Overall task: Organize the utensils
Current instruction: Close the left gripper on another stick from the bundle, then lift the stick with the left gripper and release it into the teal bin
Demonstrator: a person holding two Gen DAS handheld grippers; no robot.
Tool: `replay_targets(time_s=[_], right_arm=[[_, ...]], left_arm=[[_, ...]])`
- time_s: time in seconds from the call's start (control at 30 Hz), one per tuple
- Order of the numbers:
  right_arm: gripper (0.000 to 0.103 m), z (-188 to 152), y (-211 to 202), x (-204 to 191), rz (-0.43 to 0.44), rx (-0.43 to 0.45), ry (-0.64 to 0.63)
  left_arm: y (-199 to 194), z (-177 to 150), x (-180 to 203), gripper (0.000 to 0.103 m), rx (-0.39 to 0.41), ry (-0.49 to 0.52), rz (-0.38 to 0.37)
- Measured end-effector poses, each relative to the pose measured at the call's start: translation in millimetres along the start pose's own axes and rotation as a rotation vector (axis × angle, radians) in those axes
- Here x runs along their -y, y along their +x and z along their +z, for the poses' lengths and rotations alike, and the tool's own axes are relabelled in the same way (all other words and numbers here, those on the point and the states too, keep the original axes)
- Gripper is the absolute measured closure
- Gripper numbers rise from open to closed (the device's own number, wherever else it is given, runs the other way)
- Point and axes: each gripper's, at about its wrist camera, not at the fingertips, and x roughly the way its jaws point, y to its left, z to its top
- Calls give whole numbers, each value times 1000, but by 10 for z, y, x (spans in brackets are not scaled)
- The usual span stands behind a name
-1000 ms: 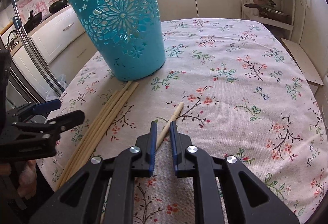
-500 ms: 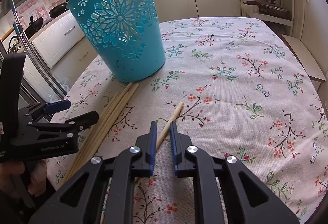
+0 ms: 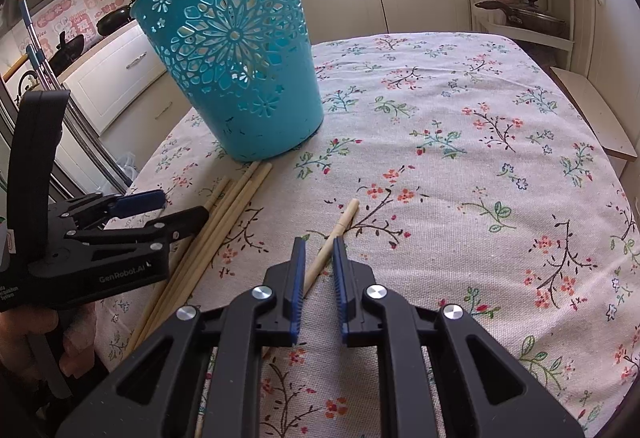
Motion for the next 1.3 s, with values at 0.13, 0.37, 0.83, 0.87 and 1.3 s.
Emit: replay_targets(time_s=[0.13, 0.37, 0.83, 0.87, 1.3], right_arm=[[88, 1, -4, 16, 5, 0, 3], [88, 2, -8, 26, 8, 1, 2], [88, -10, -5, -13, -5, 5, -11], [88, -9, -4, -14, -6, 6, -12], [86, -17, -5, -22, -5, 7, -10]], left_arm=[[0, 37, 108, 94, -18, 32, -65], [-101, -36, -28, 98, -87, -14, -165], [-837, -94, -43, 98, 46, 77, -118], [-885, -87, -28, 98, 57, 86, -115], [-1451, 35, 146, 98, 180, 136, -149]])
